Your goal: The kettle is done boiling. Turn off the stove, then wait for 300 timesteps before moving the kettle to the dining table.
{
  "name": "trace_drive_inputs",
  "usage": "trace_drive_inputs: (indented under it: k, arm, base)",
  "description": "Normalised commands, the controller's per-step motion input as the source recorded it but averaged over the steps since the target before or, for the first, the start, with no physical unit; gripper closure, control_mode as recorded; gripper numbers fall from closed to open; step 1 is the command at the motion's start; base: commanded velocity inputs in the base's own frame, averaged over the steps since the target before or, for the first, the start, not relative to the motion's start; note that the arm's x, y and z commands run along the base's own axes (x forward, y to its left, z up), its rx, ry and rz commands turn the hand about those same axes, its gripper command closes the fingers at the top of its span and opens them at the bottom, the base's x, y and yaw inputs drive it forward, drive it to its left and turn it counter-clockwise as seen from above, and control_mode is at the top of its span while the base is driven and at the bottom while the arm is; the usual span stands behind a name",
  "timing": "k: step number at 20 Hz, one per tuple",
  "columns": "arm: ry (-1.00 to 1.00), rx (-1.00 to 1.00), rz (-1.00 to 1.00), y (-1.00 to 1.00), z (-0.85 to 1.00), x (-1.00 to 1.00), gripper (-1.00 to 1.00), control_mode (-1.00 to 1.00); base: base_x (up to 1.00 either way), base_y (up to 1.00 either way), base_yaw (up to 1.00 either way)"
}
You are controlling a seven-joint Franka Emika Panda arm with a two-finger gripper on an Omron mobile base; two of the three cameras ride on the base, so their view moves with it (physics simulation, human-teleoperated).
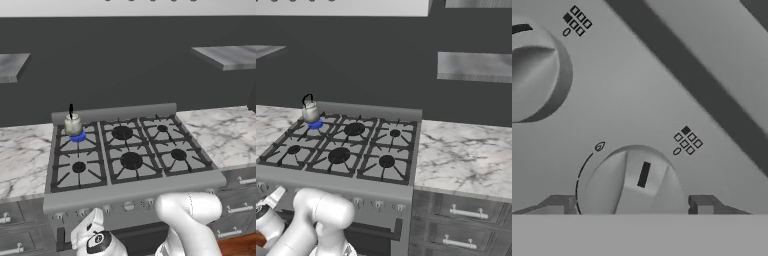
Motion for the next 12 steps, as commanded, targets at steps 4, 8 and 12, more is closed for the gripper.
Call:
trace_drive_inputs:
  k: [4,8,12]
  arm:
    - [-0.12,0.35,-0.04,0.00,0.00,-0.03,1.00,-1.00]
    - [-0.11,0.37,-0.06,0.00,0.00,-0.02,1.00,-1.00]
    - [-0.10,0.36,-0.08,0.00,-0.03,-0.03,1.00,-1.00]
  base:
    - [0.00,0.00,0.00]
    - [0.00,0.00,0.00]
    - [0.00,0.00,0.00]
